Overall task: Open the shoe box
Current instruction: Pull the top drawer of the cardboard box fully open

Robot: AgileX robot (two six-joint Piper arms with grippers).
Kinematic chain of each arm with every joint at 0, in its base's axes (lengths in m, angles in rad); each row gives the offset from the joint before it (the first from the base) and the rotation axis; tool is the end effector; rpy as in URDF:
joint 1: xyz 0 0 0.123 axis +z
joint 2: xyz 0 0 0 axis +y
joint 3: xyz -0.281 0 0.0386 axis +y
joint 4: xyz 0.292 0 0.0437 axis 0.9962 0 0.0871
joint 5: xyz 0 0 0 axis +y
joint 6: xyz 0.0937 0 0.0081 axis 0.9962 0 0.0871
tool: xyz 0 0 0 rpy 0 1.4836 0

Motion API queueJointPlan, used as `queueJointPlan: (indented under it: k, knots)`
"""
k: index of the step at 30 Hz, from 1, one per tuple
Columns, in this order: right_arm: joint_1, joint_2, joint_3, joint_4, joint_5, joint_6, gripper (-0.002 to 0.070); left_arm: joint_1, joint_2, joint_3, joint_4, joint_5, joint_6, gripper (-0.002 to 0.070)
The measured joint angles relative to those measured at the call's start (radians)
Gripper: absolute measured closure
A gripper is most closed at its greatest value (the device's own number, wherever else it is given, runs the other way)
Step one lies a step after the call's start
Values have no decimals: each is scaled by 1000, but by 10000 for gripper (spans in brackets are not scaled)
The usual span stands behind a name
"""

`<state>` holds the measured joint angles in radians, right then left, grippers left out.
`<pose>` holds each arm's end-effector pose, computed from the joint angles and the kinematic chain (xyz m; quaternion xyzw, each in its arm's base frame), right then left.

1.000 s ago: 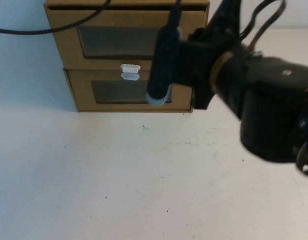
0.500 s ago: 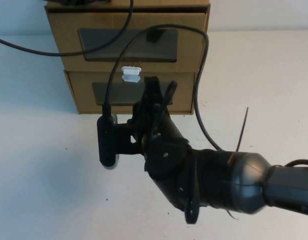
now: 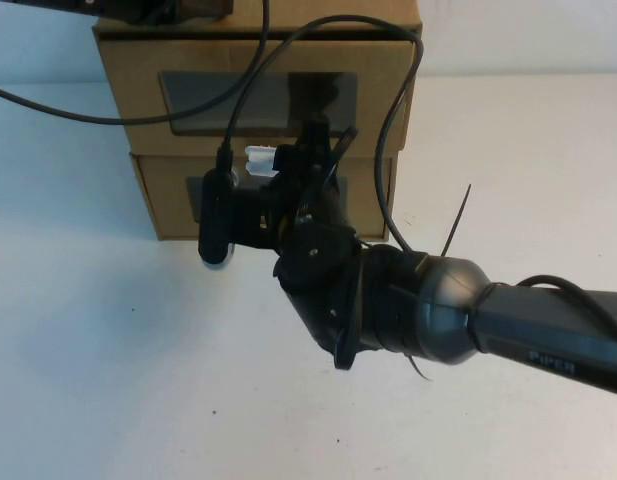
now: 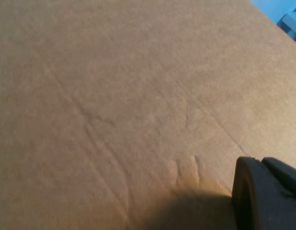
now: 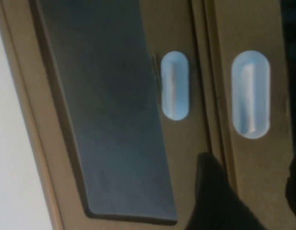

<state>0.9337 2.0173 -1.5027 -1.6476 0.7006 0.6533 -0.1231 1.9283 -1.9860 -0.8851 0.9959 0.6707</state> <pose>0.3456 0.3652 0.2286 -0.5316 0.5944 -0.3037 0.5214 0.4701 -0.1198 0.3911 0.2427 0.8153 -0.3167 0.4195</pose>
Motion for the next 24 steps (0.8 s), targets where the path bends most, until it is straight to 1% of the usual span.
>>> queueJointPlan:
  k: [9,19,24]
  knots:
    - [-14,0,-1,-2,-111,0,399,0,0,0,0,0,-4,677]
    - [-18,55,-94,-5,-119,0,400,0,0,0,0,0,-4,677]
    - [-34,59,-107,-5,-130,0,400,0,0,0,0,0,-4,677]
